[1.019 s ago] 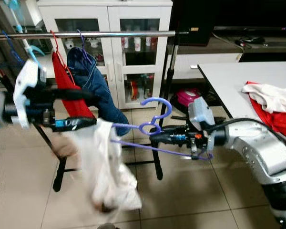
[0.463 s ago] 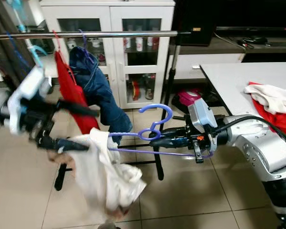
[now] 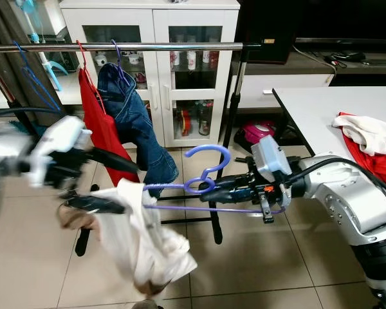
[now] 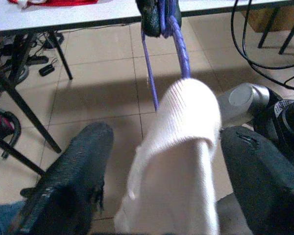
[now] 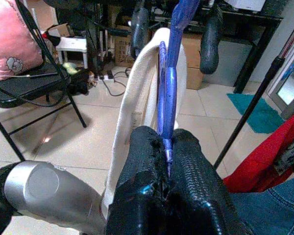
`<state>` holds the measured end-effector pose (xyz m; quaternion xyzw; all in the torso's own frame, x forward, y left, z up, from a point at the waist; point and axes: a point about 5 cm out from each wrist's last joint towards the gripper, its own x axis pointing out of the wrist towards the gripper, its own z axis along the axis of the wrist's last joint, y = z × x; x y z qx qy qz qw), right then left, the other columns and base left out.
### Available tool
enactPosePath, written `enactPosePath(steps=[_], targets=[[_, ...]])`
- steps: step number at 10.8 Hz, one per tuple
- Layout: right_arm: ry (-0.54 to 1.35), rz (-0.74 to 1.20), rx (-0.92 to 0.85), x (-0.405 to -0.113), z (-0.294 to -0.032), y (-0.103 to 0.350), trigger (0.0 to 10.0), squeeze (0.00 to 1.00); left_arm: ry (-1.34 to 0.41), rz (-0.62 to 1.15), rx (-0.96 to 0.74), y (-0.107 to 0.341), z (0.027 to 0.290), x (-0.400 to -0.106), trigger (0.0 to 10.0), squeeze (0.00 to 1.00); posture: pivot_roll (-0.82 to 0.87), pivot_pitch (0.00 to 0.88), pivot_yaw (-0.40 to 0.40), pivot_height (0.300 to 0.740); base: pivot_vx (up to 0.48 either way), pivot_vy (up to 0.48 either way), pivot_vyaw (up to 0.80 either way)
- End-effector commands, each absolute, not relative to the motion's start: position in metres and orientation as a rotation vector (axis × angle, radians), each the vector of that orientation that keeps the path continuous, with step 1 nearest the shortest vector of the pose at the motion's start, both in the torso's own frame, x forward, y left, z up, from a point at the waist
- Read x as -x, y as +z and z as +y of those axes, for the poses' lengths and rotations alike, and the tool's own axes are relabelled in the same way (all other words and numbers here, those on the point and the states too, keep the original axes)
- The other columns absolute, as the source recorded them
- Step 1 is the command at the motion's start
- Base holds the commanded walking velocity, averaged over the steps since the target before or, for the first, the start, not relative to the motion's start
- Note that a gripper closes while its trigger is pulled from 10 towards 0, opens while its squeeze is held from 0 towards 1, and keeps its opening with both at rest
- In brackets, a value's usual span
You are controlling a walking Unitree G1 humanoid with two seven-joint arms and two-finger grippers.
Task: Hang hanger
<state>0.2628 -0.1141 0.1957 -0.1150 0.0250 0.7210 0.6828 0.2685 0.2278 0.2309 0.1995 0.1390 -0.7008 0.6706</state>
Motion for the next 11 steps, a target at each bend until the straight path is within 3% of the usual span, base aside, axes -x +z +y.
enactPosePath(steps=[1,11], targets=[[1.635,0.005,0.273,-0.2633,-0.1121,0.2052,10.0,0.00,-1.600,0.311,-0.514,0.2353,0.2223,-0.2695,0.0,0.00,0.02,0.000,0.033,0.740,0.000,0.000,0.00],[1.639,-0.011,0.264,-0.2639,-0.1074,0.2068,10.0,0.00,-1.601,0.357,-0.562,0.2347,0.2173,-0.2729,0.0,0.00,0.02,0.000,0.035,0.740,0.000,0.000,0.00]])
